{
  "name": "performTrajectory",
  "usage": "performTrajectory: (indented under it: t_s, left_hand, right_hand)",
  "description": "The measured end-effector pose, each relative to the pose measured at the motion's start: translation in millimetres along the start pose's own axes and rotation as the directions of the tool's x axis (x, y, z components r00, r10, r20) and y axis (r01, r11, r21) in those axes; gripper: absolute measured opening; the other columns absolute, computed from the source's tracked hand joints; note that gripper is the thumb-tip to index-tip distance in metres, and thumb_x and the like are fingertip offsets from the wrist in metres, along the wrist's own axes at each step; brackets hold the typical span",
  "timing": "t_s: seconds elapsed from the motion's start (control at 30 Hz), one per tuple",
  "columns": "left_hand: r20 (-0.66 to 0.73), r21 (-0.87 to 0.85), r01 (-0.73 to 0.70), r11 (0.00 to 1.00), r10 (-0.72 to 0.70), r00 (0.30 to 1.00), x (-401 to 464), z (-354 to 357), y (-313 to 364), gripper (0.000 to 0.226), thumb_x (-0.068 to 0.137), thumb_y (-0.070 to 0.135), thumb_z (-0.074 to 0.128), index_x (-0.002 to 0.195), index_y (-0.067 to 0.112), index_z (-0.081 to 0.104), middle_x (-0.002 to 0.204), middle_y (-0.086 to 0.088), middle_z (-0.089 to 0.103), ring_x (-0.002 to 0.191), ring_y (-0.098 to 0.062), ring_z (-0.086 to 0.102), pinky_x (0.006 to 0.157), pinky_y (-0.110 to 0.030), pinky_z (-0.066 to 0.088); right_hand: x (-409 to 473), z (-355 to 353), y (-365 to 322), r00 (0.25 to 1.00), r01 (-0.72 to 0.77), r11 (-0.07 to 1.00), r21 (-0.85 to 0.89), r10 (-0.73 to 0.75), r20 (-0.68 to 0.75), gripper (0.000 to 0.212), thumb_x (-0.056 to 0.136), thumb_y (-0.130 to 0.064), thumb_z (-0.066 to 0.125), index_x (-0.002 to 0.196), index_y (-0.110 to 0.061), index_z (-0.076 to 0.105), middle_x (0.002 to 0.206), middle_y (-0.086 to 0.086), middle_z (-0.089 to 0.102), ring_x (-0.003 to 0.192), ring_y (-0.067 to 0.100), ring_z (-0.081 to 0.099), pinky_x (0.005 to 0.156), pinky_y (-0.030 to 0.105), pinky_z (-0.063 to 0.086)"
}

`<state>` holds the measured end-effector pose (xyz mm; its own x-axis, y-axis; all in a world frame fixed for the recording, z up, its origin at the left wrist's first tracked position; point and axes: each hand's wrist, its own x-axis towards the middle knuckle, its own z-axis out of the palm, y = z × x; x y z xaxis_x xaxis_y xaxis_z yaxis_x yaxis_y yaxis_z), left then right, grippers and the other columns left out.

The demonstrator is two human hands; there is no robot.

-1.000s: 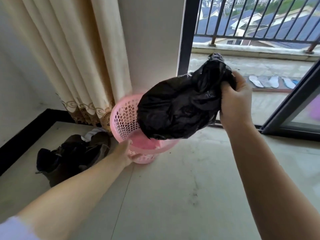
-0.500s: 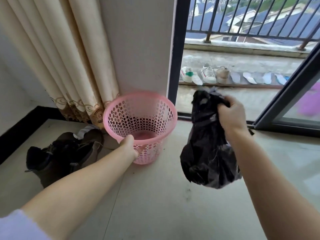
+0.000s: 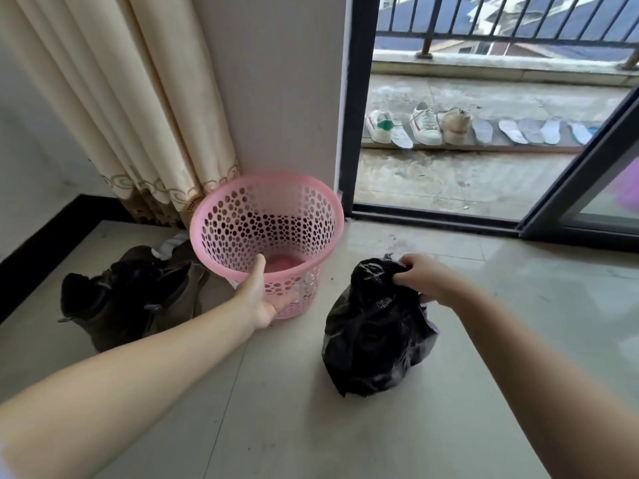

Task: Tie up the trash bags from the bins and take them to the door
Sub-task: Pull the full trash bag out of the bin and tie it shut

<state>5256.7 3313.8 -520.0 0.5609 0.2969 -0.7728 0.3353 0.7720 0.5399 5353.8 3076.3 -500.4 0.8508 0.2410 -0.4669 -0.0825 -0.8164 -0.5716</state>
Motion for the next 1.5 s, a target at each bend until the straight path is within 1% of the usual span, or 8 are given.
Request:
performTrajectory:
  t_s: [0.23, 0.4, 0.7, 0.9, 1.13, 1.27, 1.37, 1.5]
  left_hand:
    - [0.471, 0.672, -0.306, 0.674, -0.070, 0.879, -44.4, 40.5, -52.5, 0.055, 0.081, 0.054, 0.063, 0.125, 0.032, 0.040, 0.123, 0.011, 0.055, 0.121, -0.014, 0.050, 0.108, -0.043, 0.040]
    - [0.577, 0.666, -0.605, 0.436, 0.214, 0.788, -37.8, 77.3, -25.3, 0.016, 0.086, 0.006, 0.053, 0.098, 0.009, 0.063, 0.087, -0.007, 0.065, 0.077, -0.017, 0.060, 0.065, -0.024, 0.048]
    - [0.624, 0.673, -0.739, 0.000, 0.535, 0.569, -38.1, 80.1, 28.5, 0.011, 0.084, 0.013, 0.055, 0.087, 0.003, 0.059, 0.078, -0.014, 0.064, 0.077, -0.032, 0.062, 0.076, -0.044, 0.052]
    - [0.851, 0.511, -0.780, -0.361, 0.342, 0.399, -71.4, 86.1, 44.4, 0.017, 0.080, 0.029, 0.070, 0.084, 0.016, 0.059, 0.086, 0.002, 0.065, 0.080, -0.011, 0.058, 0.071, -0.024, 0.045]
    - [0.810, 0.485, -0.712, -0.508, -0.046, 0.585, -104.6, 90.0, 63.3, 0.073, 0.080, -0.004, 0.046, 0.137, 0.038, 0.030, 0.111, 0.010, 0.048, 0.072, -0.006, 0.050, 0.062, -0.024, 0.045]
    - [0.939, 0.339, -0.491, -0.802, 0.318, 0.128, -93.9, 90.8, 75.6, 0.068, 0.074, -0.017, 0.047, 0.134, 0.016, 0.048, 0.093, -0.003, 0.045, 0.090, -0.020, 0.043, 0.090, -0.041, 0.043]
    - [0.835, 0.340, -0.480, -0.809, 0.494, -0.242, -89.5, 86.6, 74.6, 0.026, 0.081, -0.001, 0.063, 0.105, 0.005, 0.066, 0.087, -0.013, 0.053, 0.078, -0.027, 0.053, 0.061, -0.033, 0.049]
    - [0.753, 0.419, -0.821, -0.388, 0.654, 0.075, -90.2, 93.6, 66.7, 0.015, 0.088, 0.031, 0.063, 0.099, 0.022, 0.068, 0.067, 0.004, 0.060, 0.060, -0.010, 0.055, 0.057, -0.018, 0.043]
  right_hand:
    - [-10.4, -13.8, -11.5, 0.977, -0.057, 0.947, 0.317, -0.013, 0.213, 0.036, 0.086, -0.012, 0.063, 0.119, -0.008, 0.051, 0.112, 0.016, 0.061, 0.089, 0.022, 0.064, 0.067, 0.034, 0.058]
    - [-23.4, -45.6, -8.7, 0.931, -0.034, 0.850, 0.526, -0.165, 0.327, 0.011, 0.087, -0.015, 0.064, 0.095, -0.013, 0.057, 0.109, 0.009, 0.065, 0.099, 0.024, 0.064, 0.089, 0.047, 0.054]
    - [-37.7, -98.9, -6.5, 0.889, 0.333, 0.776, 0.536, -0.068, -0.453, 0.007, 0.092, -0.022, 0.058, 0.087, -0.017, 0.061, 0.092, 0.003, 0.060, 0.088, 0.016, 0.054, 0.080, 0.031, 0.046]
    - [-46.7, -98.5, -30.2, 0.852, 0.522, 0.362, 0.772, -0.261, -0.454, 0.013, 0.094, -0.016, 0.051, 0.084, -0.016, 0.059, 0.082, 0.000, 0.071, 0.079, 0.015, 0.067, 0.076, 0.032, 0.049]
    - [-41.6, -80.2, -24.8, 0.911, 0.395, 0.710, 0.583, -0.385, -0.148, 0.028, 0.093, -0.017, 0.057, 0.118, -0.026, 0.059, 0.069, -0.001, 0.048, 0.055, 0.011, 0.044, 0.060, 0.022, 0.044]
    - [-39.3, -86.6, -20.8, 0.921, 0.376, 0.671, 0.639, -0.349, -0.175, 0.030, 0.094, -0.013, 0.053, 0.122, -0.024, 0.057, 0.066, -0.001, 0.037, 0.047, 0.008, 0.035, 0.049, 0.020, 0.035]
    - [-42.8, -92.2, -23.3, 0.906, 0.400, 0.642, 0.654, -0.384, -0.177, 0.029, 0.095, -0.014, 0.052, 0.122, -0.022, 0.058, 0.067, 0.000, 0.037, 0.047, 0.008, 0.035, 0.045, 0.018, 0.032]
    - [-48.3, -92.8, -30.7, 0.886, 0.429, 0.649, 0.629, -0.438, -0.152, 0.031, 0.095, -0.020, 0.053, 0.125, -0.022, 0.055, 0.068, 0.000, 0.041, 0.049, 0.010, 0.037, 0.046, 0.018, 0.034]
